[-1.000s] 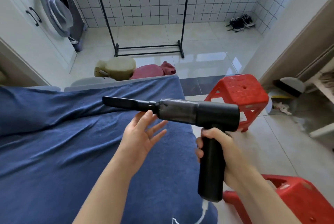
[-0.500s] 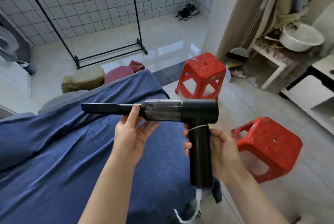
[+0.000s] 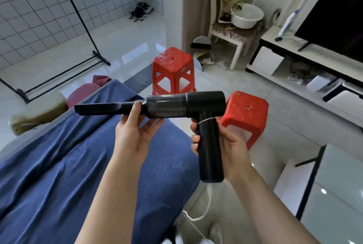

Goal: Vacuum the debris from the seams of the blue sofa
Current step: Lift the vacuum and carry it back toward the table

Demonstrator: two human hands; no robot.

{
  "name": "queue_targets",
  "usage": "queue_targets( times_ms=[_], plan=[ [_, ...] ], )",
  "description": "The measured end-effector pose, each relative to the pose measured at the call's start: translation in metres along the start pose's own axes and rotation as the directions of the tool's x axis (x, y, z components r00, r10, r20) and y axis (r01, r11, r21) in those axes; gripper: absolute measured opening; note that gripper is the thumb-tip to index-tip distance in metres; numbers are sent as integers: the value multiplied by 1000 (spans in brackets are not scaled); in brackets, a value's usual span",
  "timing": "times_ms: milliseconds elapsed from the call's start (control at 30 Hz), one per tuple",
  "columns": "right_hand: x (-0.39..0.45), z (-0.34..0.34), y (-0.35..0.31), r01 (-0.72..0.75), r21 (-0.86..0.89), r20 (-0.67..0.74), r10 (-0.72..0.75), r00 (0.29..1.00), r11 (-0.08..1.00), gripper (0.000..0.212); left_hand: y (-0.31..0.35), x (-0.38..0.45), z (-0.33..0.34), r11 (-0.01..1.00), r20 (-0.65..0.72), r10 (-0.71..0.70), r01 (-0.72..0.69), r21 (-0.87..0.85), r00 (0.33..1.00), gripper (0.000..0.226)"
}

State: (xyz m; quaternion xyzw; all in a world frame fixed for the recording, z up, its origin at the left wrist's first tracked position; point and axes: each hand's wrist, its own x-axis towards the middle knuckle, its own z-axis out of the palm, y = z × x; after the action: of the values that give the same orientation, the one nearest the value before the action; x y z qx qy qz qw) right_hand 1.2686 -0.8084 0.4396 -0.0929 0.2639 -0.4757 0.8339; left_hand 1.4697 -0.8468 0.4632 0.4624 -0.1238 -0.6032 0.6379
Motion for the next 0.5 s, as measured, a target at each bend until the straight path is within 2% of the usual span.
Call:
queue_targets(
  times_ms=[267, 500],
  plan=[
    [-73, -39, -28, 179, 15, -95, -177, 980, 984, 48, -54, -28, 54, 987, 136, -140, 128, 95, 981, 35],
    [-149, -79, -53, 309, 28, -177, -300, 937, 950, 47, -116, -71, 100, 962, 250, -239, 193, 194, 938, 26]
  ],
)
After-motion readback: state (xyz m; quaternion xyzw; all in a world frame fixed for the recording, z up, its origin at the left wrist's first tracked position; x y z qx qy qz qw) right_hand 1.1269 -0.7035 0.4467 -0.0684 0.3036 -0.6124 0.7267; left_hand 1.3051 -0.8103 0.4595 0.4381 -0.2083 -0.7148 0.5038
